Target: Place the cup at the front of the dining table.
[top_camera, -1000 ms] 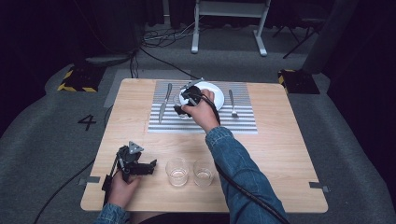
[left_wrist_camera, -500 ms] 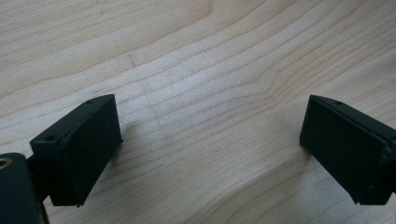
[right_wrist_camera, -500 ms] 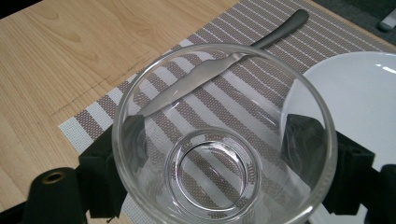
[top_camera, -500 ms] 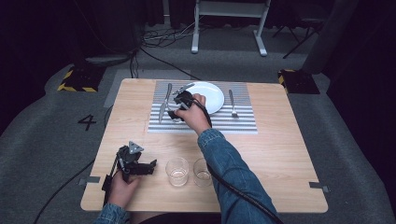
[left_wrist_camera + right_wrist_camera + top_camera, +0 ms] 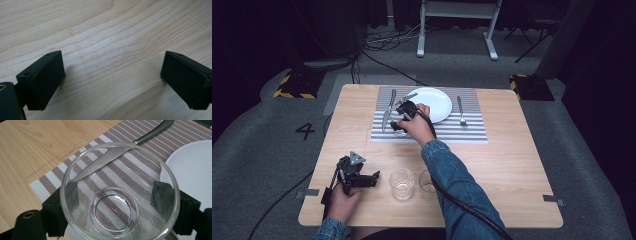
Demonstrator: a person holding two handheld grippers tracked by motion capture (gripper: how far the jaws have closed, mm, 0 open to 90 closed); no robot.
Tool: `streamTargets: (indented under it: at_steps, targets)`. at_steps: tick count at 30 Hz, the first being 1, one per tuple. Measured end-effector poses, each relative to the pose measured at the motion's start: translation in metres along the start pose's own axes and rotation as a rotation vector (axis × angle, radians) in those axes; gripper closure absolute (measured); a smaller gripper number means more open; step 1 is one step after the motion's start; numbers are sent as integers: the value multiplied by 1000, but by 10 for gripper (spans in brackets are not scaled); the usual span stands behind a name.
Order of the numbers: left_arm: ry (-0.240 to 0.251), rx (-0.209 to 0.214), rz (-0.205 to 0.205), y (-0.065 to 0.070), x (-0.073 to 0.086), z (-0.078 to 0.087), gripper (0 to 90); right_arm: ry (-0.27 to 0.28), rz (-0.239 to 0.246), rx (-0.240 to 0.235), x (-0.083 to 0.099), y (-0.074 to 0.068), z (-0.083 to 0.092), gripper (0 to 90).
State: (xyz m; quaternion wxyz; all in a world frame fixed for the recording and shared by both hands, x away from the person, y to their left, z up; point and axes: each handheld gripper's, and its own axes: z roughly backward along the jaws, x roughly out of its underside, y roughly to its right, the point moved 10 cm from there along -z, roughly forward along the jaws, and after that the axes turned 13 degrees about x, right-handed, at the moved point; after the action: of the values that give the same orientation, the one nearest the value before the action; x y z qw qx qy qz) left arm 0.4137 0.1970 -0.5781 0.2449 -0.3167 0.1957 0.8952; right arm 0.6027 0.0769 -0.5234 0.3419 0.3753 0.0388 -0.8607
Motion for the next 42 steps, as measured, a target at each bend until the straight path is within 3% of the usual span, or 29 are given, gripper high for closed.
streamTargets:
  at_steps: [6,7,8,10,17,23,25,26,42]
  targets:
    - [0,0,0,0,0,0,55,-1,-7,-1,3,0,1,196]
    - [0,0,1,0,0,0,55,-4,-35,-20,2,-4,2,195]
    - [0,0,1,0,0,0,55,-8,-3,-2,4,1,1,195]
    - [0,1,1,0,0,0,55,-8,-8,-5,4,1,2,192]
    - [0,0,1,0,0,0,55,-5,-54,-24,0,-3,6,159]
    - [0,0,1,0,0,0,55,-1,-18,7,-2,3,16,158]
    - [0,0,1,0,0,0,55,8,-31,-6,-6,2,24,159]
    - [0,1,2,0,0,0,55,12,-4,8,-5,6,26,159]
    - [2,-1,0,0,0,0,55,87,37,-25,-17,5,81,167]
